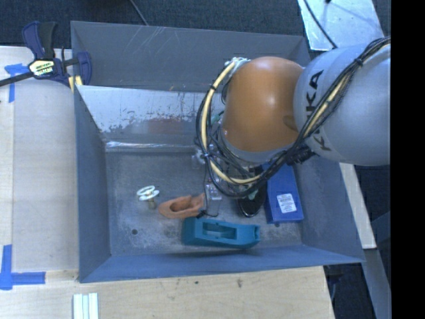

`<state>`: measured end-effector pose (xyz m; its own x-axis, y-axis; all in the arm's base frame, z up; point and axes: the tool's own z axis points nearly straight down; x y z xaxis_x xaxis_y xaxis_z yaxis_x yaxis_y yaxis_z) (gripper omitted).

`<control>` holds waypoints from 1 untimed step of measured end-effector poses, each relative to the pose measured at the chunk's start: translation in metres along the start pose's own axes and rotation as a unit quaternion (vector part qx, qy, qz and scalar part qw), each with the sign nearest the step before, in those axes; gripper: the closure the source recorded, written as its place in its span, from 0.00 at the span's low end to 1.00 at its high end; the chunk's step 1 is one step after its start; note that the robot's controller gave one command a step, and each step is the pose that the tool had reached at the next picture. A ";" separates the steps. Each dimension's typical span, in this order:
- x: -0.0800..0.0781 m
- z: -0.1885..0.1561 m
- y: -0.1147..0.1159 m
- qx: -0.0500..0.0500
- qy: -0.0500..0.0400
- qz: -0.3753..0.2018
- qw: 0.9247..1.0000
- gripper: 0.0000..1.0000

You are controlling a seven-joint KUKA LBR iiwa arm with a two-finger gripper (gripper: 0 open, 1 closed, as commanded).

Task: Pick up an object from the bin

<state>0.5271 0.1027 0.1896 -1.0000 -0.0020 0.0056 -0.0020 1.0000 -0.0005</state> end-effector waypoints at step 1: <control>-0.002 -0.005 0.000 -0.001 -0.004 0.001 1.000 0.00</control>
Offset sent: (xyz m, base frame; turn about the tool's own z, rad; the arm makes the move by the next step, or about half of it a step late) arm -0.0163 0.0333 -0.0910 0.0941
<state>0.5288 0.1023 0.1942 -1.0000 -0.0003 -0.0029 -0.0003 1.0000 0.0009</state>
